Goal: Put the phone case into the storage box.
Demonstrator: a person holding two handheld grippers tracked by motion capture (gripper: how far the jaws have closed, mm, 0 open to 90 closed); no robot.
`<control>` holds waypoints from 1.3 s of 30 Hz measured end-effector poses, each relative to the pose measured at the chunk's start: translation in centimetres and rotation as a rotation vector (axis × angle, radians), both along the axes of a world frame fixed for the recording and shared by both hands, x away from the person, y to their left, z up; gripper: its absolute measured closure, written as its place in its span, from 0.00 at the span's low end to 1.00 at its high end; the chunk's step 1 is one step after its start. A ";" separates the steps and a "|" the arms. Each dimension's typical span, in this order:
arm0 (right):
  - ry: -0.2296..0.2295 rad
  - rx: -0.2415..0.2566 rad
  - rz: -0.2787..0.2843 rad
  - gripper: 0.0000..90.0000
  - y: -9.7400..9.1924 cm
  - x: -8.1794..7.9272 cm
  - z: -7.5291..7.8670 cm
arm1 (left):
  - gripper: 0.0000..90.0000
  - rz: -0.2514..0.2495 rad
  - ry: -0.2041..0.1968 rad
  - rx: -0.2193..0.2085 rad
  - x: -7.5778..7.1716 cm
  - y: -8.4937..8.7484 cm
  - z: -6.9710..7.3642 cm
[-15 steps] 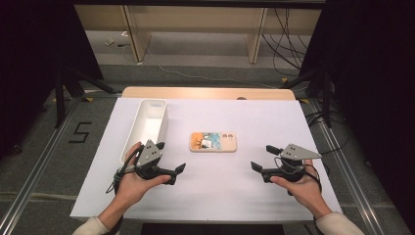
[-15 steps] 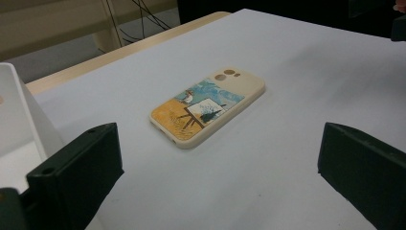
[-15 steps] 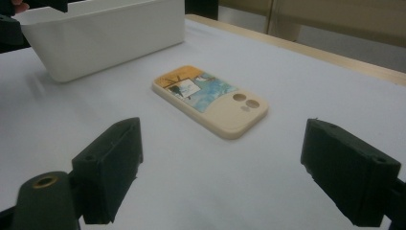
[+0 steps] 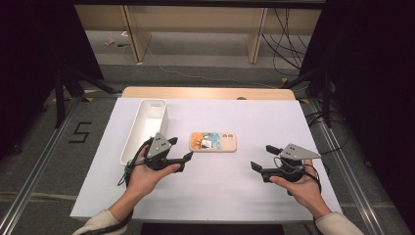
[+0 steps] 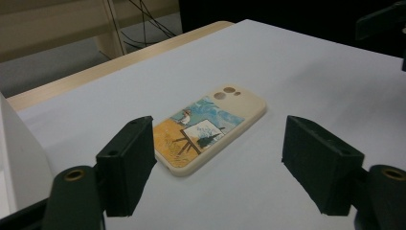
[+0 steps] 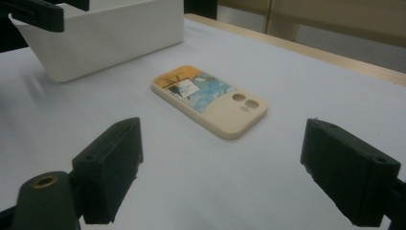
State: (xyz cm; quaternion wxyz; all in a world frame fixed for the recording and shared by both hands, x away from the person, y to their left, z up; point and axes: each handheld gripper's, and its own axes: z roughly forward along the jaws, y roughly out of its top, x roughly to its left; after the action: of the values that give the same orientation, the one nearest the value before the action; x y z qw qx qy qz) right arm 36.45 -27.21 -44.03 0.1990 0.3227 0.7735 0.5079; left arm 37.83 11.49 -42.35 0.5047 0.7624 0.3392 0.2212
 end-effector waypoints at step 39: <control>0.006 -0.008 0.020 0.17 0.1 -0.1 -0.1 | 1.00 0.259 0.270 0.245 15.6 -7.2 -5.9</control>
State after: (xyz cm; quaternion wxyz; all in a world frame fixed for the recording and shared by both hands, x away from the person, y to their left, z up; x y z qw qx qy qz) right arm 36.39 -27.15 -44.10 0.1929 0.3159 0.7794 0.5056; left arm 53.45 4.26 -48.29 0.3257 0.7907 0.4694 0.2199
